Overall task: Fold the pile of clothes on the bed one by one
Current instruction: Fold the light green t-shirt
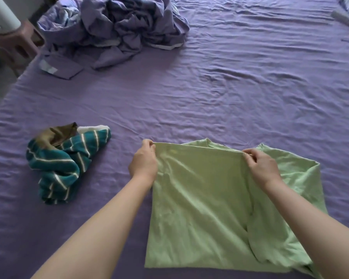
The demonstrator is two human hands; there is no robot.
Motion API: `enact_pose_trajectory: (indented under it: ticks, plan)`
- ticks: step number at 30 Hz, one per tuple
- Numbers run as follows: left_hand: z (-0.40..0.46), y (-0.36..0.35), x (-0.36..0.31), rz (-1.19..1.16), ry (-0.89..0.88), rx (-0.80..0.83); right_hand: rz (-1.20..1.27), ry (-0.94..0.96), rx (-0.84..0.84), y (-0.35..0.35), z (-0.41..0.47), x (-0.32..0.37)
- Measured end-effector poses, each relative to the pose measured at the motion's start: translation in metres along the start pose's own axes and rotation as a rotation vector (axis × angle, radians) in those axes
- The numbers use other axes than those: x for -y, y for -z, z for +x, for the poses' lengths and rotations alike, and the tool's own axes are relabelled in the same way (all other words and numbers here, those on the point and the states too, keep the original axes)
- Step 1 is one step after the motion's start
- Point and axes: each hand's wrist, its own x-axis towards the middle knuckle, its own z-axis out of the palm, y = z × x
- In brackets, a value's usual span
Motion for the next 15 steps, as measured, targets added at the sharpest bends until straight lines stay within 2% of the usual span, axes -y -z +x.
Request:
enact_pose_trajectory:
  ticks: [2,4,6,8,10,13,15]
  plan:
    - [-0.005,-0.006,-0.002,0.079,0.001,0.0,-0.013,0.014,0.056,-0.003,-0.003,-0.003]
    - [-0.017,-0.014,-0.004,0.187,-0.092,-0.057,-0.082,0.068,0.098,-0.004,-0.012,-0.01]
    - [-0.037,-0.023,-0.012,0.189,-0.282,-0.057,-0.123,0.105,0.124,-0.001,-0.026,-0.021]
    - [-0.059,-0.038,-0.023,0.122,-0.561,0.009,-0.119,0.125,0.146,0.004,-0.04,-0.034]
    - [-0.083,-0.057,-0.034,0.158,-0.803,0.135,-0.111,0.142,0.181,0.01,-0.054,-0.048]
    - [-0.119,-0.09,-0.049,0.362,-0.836,0.505,-0.099,0.165,0.262,0.02,-0.071,-0.071]
    - [-0.139,-0.108,-0.058,0.478,-0.823,0.617,-0.089,0.154,0.32,0.025,-0.082,-0.089]
